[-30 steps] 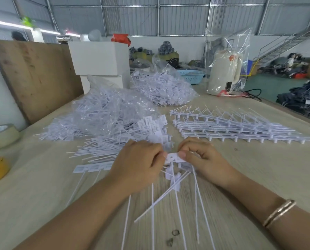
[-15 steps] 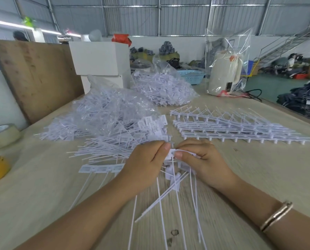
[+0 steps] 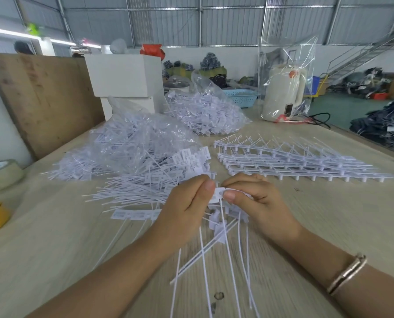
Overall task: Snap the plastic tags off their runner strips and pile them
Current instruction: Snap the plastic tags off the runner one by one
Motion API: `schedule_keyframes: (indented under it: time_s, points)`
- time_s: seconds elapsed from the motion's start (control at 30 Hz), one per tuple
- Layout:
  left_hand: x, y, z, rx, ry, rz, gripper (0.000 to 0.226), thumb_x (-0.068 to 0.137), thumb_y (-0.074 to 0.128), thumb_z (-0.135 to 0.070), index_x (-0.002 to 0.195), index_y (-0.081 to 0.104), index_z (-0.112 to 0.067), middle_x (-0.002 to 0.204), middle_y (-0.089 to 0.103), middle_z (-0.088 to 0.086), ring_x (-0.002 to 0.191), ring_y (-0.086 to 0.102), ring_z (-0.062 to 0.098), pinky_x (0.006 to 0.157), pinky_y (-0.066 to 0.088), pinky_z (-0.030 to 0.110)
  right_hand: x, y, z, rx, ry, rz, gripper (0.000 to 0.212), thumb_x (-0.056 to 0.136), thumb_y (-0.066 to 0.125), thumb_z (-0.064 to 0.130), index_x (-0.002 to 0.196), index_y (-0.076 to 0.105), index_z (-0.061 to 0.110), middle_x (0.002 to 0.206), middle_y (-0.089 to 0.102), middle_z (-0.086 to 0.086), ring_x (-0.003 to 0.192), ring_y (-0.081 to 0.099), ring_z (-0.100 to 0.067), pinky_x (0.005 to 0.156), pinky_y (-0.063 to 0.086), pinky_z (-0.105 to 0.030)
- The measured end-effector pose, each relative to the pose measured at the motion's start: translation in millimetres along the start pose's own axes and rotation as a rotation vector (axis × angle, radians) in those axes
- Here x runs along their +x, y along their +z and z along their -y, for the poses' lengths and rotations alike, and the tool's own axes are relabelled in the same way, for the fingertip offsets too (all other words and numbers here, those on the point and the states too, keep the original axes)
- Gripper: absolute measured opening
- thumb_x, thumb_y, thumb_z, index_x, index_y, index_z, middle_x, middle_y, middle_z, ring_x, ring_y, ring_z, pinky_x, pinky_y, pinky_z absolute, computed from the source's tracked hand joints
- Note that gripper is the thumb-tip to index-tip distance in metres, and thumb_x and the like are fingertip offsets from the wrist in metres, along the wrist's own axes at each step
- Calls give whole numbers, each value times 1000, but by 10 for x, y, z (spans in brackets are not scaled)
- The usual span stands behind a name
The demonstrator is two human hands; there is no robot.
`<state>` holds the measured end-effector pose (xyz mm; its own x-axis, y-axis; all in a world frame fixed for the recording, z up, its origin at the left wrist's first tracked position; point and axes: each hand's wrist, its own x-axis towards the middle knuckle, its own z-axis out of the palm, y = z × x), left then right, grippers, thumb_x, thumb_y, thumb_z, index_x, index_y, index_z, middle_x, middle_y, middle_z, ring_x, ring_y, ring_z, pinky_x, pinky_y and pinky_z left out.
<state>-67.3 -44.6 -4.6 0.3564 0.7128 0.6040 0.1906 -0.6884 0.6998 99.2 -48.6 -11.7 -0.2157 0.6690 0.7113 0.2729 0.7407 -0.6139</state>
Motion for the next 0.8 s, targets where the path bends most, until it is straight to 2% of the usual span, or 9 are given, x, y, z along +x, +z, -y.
schedule_keyframes:
  time_s: [0.07, 0.13, 0.2, 0.3, 0.37, 0.5, 0.57, 0.7, 0.8]
  points:
    - [-14, 3, 0, -38, -65, -4, 38, 95, 35, -38, 66, 49, -18, 59, 48, -10, 57, 47, 1, 57, 33, 10, -7, -4, 14, 67, 7, 0, 13, 83, 63, 11, 82, 73, 3, 78, 67, 6, 76, 61, -3, 75, 48, -20]
    - [0, -72, -25, -110, -210, -109, 42, 93, 32, -57, 79, 61, -30, 71, 62, -22, 69, 58, -10, 60, 37, 3, 0, -44, 50, 251, 121, -135, 11, 83, 63, 17, 81, 73, 13, 74, 65, 13, 72, 58, 1, 70, 46, -11]
    - [37, -210, 22, -106, -205, -215, 45, 88, 35, -58, 71, 58, -23, 67, 59, -11, 64, 56, -8, 59, 36, 1, 6, -146, 61, 366, 234, -271, 16, 82, 58, 23, 78, 73, 20, 71, 63, 15, 72, 57, -1, 70, 45, -8]
    - [81, -304, 86, 33, -91, -174, 50, 95, 40, -45, 66, 41, -4, 60, 37, 2, 58, 41, 8, 61, 36, 18, 0, -218, 47, 256, 358, -150, 23, 86, 58, 17, 69, 74, 18, 82, 63, 6, 85, 62, -7, 79, 45, -16]
    - [96, -301, 127, 131, -63, -120, 46, 97, 39, -41, 64, 38, -10, 57, 33, -9, 56, 36, 7, 60, 35, 28, 3, -218, 22, 160, 447, -109, 24, 88, 59, 14, 68, 71, 13, 85, 61, 2, 86, 60, -10, 81, 40, -26]
    - [79, -300, 142, 397, 50, -43, 30, 91, 38, -49, 66, 39, -33, 53, 40, -10, 50, 38, 8, 50, 30, 27, 24, -251, -24, 108, 582, -176, 29, 89, 55, 12, 61, 60, 17, 73, 57, 1, 72, 56, -11, 71, 39, -29]
    - [66, -284, 135, 423, 41, -31, 24, 91, 42, -51, 78, 46, -31, 53, 44, -13, 48, 42, 6, 48, 29, 23, 36, -294, -83, -125, 633, -102, 21, 89, 56, 18, 70, 64, 17, 79, 60, 3, 77, 57, -12, 72, 40, -28]
    - [47, -201, 101, 468, 18, 19, 10, 97, 39, -32, 93, 44, -24, 54, 44, -10, 46, 43, 9, 47, 34, 31, 41, -267, -133, -467, 586, 27, 11, 92, 54, 32, 97, 64, 33, 96, 52, 14, 92, 51, -5, 100, 30, -41]
    - [21, -147, 69, 447, 4, 62, 10, 97, 40, -15, 99, 41, -25, 73, 51, -9, 60, 48, 8, 57, 40, 30, 29, -137, -101, -536, 468, 7, 24, 91, 53, 31, 112, 65, 33, 95, 47, 24, 100, 48, -4, 88, 13, -27]
